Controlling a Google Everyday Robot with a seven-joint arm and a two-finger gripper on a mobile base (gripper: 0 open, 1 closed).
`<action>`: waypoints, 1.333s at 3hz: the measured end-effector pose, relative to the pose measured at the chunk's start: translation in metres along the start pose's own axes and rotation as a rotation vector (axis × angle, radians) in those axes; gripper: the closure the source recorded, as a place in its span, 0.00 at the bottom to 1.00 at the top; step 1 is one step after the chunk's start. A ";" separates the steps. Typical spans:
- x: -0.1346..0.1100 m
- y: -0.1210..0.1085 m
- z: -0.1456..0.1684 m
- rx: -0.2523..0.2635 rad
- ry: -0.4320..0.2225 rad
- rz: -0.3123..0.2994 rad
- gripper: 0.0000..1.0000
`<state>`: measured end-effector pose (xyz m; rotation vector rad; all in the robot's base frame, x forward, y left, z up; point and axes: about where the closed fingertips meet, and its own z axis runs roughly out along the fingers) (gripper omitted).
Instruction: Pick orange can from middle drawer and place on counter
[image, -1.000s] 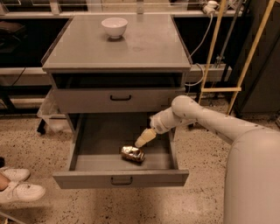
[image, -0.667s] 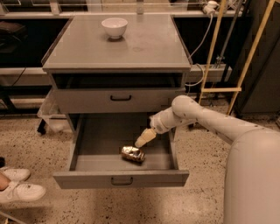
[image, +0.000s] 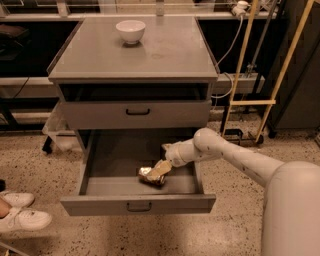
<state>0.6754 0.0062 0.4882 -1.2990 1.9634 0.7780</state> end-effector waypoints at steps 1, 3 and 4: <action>0.000 0.000 0.000 0.000 0.000 0.000 0.00; 0.022 0.007 0.048 0.115 -0.027 0.075 0.00; 0.018 -0.006 0.048 0.179 -0.050 0.078 0.00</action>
Offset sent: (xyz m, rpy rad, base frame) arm 0.0281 0.0210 -0.0516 0.0835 -0.0714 -0.2820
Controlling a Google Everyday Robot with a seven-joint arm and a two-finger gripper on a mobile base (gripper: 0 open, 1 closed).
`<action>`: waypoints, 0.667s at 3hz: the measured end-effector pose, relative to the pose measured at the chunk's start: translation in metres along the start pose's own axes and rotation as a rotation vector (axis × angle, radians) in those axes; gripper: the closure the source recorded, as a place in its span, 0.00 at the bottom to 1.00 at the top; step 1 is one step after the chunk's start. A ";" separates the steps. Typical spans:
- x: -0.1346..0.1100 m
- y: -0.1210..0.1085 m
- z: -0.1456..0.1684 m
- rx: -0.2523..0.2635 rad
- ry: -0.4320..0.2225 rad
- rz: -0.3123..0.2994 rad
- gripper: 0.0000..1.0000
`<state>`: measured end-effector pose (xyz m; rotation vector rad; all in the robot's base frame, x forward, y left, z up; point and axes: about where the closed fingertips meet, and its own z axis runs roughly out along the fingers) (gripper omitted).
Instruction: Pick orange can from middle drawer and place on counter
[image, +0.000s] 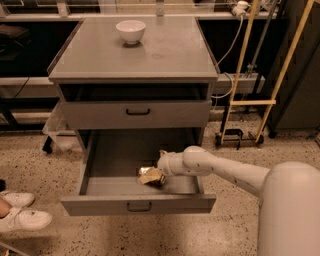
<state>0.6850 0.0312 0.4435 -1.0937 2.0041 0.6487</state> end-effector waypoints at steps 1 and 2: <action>0.000 0.000 0.000 0.000 0.000 0.000 0.00; -0.001 0.008 0.031 -0.014 0.050 0.005 0.00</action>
Offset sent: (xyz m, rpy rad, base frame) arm 0.0170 0.0810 -0.0516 -0.1207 0.1140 0.0321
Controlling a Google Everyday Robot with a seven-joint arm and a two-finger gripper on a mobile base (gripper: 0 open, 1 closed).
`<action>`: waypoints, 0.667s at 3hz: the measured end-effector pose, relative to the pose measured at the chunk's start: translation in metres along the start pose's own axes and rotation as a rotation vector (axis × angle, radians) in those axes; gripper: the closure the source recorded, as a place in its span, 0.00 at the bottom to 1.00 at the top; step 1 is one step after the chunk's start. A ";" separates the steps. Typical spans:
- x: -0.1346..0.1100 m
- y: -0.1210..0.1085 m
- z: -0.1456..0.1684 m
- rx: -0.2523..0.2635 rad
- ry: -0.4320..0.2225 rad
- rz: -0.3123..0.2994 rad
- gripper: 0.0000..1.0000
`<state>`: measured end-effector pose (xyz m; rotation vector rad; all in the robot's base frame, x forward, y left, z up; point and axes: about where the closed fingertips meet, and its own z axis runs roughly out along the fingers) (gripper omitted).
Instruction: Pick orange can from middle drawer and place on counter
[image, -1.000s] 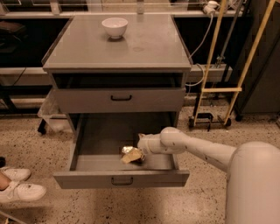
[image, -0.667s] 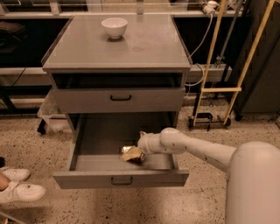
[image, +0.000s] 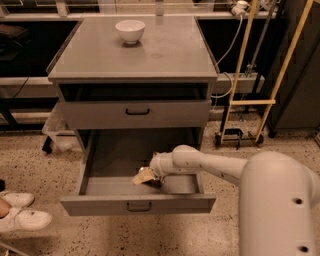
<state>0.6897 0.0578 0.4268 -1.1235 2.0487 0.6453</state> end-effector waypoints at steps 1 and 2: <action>0.004 0.020 0.061 -0.049 0.096 0.052 0.00; 0.005 0.020 0.061 -0.049 0.096 0.053 0.00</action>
Offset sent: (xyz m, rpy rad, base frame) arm 0.0031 0.0333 -0.0307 -0.0343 0.0845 0.0021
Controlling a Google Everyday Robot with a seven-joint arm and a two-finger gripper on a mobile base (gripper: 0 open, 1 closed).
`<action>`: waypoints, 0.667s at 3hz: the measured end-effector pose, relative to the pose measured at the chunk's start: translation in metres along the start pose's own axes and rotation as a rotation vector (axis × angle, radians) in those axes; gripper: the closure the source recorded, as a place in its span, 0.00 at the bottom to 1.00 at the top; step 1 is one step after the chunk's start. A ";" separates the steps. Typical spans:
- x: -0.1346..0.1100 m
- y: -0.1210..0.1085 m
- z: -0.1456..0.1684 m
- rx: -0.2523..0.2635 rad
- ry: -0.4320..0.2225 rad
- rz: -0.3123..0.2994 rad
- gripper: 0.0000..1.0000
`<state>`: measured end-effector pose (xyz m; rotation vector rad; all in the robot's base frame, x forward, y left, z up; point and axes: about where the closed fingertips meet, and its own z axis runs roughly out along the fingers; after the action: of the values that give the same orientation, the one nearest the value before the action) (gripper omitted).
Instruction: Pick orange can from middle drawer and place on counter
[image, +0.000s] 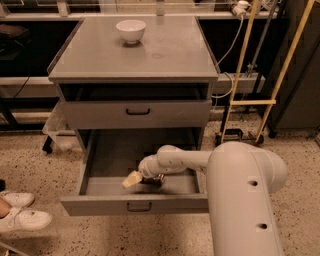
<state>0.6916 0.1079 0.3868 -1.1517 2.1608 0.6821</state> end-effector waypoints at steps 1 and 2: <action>0.001 -0.019 0.009 0.045 0.009 0.054 0.00; 0.011 -0.069 0.017 0.156 0.022 0.175 0.00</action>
Offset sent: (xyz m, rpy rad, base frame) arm 0.1051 -0.0551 -0.0489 -0.0652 0.0610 -0.4074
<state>0.7498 0.0789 0.3561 -0.9010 2.3082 0.5650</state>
